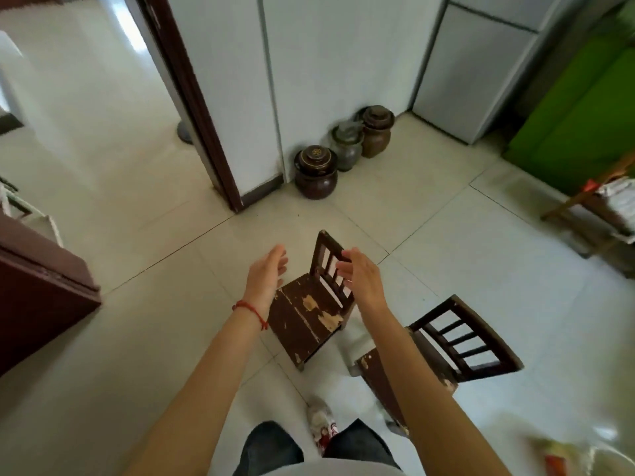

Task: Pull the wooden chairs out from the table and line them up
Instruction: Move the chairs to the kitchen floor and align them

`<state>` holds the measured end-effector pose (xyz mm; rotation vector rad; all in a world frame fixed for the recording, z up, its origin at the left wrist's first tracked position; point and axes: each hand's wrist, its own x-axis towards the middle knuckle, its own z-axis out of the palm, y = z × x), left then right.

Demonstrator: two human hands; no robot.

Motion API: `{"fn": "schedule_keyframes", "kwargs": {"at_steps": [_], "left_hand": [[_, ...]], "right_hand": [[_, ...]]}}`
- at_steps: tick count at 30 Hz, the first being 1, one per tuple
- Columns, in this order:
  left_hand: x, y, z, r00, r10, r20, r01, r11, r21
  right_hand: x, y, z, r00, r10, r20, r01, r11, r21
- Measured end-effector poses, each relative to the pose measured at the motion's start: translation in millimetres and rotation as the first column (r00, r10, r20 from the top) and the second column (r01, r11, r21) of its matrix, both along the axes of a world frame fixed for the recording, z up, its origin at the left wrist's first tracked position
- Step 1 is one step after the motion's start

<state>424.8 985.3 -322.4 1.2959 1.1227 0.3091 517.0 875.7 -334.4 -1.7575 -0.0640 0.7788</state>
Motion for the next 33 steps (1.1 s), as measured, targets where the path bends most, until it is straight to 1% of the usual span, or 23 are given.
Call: {"fn": "schedule_keyframes", "kwargs": {"at_steps": [4, 7, 11, 15, 18, 20, 24, 27, 30, 33], "left_hand": [[37, 1, -7, 0.978, -0.208, -0.028, 0.208, 0.978, 0.016], [64, 4, -12, 0.934, -0.357, -0.011, 0.357, 0.934, 0.01], [84, 10, -16, 0.857, -0.516, -0.014, 0.516, 0.857, -0.013], [95, 10, -19, 0.766, -0.643, -0.017, 0.642, 0.766, -0.034], [99, -3, -21, 0.702, -0.712, -0.007, 0.71, 0.701, -0.074], [101, -21, -23, 0.637, -0.771, -0.011, 0.768, 0.635, -0.087], [101, -58, -29, 0.533, -0.846, -0.019, 0.842, 0.532, -0.092], [100, -88, -35, 0.479, -0.877, -0.032, 0.873, 0.48, -0.09], [104, -112, -42, 0.437, -0.898, -0.044, 0.894, 0.439, -0.083], [109, -130, -51, 0.433, -0.9, -0.055, 0.896, 0.436, -0.078]], "right_hand": [[18, -21, -1, 0.989, -0.148, 0.02, 0.148, 0.989, -0.024], [25, -30, -1, 0.959, -0.279, 0.047, 0.28, 0.96, -0.019], [21, -32, -1, 0.896, -0.44, 0.063, 0.441, 0.897, -0.013], [7, -36, -4, 0.805, -0.592, 0.024, 0.593, 0.805, -0.019], [-6, -51, -6, 0.712, -0.702, -0.006, 0.701, 0.712, -0.031], [-18, -69, -8, 0.634, -0.773, -0.03, 0.772, 0.635, -0.032], [-39, -102, -13, 0.511, -0.858, -0.046, 0.854, 0.513, -0.088], [-51, -127, -18, 0.428, -0.902, -0.065, 0.896, 0.432, -0.1], [-53, -147, -26, 0.388, -0.919, -0.062, 0.914, 0.393, -0.099], [-49, -164, -36, 0.385, -0.92, -0.069, 0.915, 0.39, -0.101]]}}
